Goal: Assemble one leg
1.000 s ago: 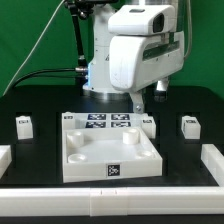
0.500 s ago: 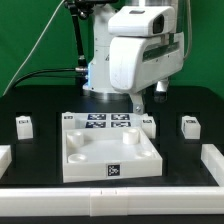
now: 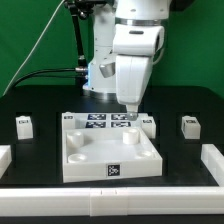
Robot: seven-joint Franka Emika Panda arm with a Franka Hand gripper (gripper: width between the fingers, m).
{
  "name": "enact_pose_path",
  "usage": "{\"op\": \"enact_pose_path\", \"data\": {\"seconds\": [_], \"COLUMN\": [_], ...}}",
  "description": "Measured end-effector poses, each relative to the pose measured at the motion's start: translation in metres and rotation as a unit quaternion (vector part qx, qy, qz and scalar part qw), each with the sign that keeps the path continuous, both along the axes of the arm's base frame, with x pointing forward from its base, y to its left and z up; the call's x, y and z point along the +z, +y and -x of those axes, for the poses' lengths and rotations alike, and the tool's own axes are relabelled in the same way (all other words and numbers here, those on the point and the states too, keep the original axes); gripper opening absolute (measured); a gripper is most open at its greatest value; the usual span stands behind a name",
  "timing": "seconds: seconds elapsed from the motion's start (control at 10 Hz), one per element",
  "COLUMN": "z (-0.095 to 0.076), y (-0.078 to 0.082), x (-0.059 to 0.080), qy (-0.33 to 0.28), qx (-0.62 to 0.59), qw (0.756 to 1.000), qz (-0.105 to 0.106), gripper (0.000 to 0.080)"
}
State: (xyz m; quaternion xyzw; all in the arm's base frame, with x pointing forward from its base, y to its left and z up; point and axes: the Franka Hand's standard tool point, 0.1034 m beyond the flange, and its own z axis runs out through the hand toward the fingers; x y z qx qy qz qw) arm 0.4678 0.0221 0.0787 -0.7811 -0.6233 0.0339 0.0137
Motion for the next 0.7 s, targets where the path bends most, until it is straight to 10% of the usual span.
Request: {"op": "enact_pose_path", "data": {"seconds": [0.4,0.7], "z": [-0.001,0.016], "y": [-0.001,-0.032], "x": [0.000,-0.013], "qy": [0.000,-0.033], "qx": [0.005,0.160], "qw": [1.000,0.986], "qz": [-0.002,-0.019], "gripper": [0.0650,0.0650]}}
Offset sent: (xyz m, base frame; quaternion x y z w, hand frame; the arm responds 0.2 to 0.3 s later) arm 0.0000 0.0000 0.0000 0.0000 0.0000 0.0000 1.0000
